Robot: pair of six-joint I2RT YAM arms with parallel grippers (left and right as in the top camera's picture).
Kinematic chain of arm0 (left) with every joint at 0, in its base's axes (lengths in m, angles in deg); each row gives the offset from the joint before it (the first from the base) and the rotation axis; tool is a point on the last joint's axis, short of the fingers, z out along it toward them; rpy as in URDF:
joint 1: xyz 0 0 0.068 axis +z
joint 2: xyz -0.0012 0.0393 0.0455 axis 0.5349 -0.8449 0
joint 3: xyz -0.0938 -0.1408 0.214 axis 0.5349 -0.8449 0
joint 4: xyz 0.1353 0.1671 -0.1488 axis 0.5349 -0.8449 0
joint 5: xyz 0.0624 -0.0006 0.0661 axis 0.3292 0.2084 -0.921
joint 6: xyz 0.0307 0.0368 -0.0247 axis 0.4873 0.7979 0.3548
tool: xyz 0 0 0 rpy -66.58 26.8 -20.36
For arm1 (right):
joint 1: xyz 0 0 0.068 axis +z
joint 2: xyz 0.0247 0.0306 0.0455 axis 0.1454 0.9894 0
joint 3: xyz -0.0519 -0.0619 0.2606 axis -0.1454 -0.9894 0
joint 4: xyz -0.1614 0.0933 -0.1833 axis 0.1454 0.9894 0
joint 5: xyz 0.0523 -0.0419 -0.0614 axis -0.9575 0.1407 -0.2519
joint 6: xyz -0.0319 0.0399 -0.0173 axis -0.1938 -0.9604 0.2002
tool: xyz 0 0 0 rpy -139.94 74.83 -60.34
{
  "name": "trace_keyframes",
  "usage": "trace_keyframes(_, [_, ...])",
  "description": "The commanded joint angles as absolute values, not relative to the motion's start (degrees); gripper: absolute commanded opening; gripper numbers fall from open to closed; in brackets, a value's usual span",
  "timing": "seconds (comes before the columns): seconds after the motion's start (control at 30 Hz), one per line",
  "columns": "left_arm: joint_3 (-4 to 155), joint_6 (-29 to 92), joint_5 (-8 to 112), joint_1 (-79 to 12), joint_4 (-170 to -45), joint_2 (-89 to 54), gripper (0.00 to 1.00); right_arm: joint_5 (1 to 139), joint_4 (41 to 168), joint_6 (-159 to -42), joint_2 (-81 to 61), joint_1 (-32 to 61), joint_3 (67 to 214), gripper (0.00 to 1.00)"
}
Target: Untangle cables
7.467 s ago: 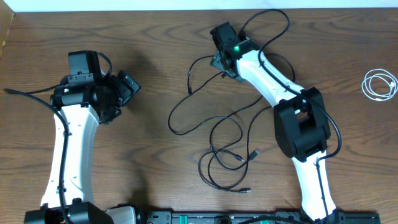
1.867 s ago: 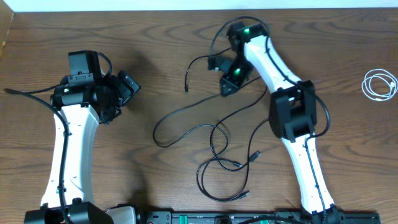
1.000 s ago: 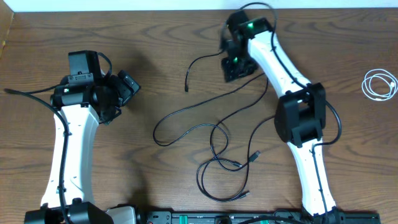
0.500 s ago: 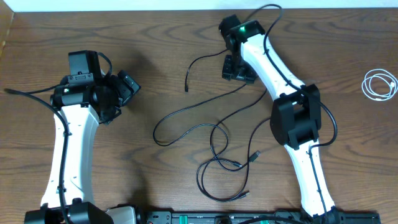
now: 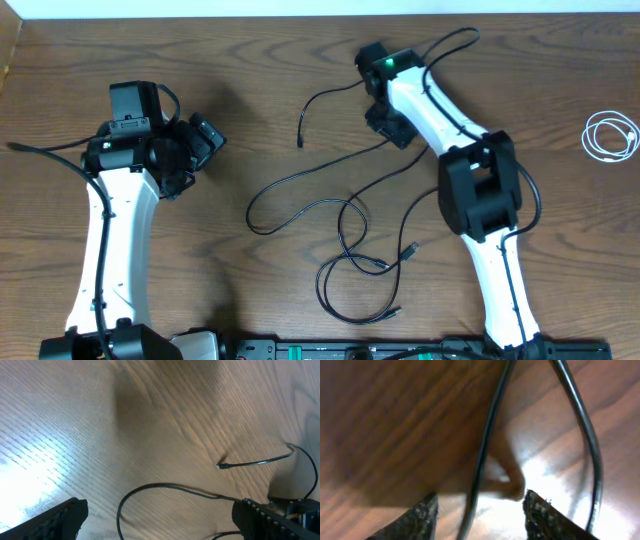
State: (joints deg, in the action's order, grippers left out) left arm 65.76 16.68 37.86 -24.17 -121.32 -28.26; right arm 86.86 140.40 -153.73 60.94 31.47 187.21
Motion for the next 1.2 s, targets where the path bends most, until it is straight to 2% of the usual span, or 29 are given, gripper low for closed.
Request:
trace_keyframes(0.0, [66.1, 16.4, 37.9, -24.0, -121.5, -28.5, 0.98, 82.2, 138.4, -156.3, 62.1, 28.6, 182.9, 0.44])
trace_keyframes(0.2, [66.1, 16.5, 37.9, -24.0, -121.5, -28.5, 0.98, 79.6, 137.1, -156.3, 62.1, 27.1, 179.9, 0.34])
trace_keyframes(0.43, [66.1, 16.4, 37.9, -24.0, -121.5, -28.5, 0.98, 80.8, 137.3, -154.9, 62.1, 27.6, 179.1, 0.15])
trace_keyframes(0.47, [66.1, 16.4, 37.9, -24.0, -121.5, -28.5, 0.98, 81.1, 137.3, -154.7, 62.1, 27.7, 179.1, 0.12])
trace_keyframes(0.5, [66.1, 16.5, 37.9, -24.0, -121.5, -28.5, 0.98, 81.2, 137.3, -154.6, 62.1, 27.9, 179.1, 0.03])
trace_keyframes(0.53, [66.1, 16.4, 37.9, -24.0, -121.5, -28.5, 0.98, 81.1, 137.3, -154.3, 62.1, 28.0, 179.1, 0.01])
trace_keyframes(0.77, [66.1, 16.4, 37.9, -24.0, -121.5, -28.5, 0.98, 79.0, 137.2, -138.8, 59.2, 28.0, 179.6, 0.01])
trace_keyframes(1.17, [66.1, 16.5, 37.9, -24.0, -121.5, -28.5, 0.98, 74.6, 135.2, -115.5, 40.2, 28.0, 179.6, 0.01])
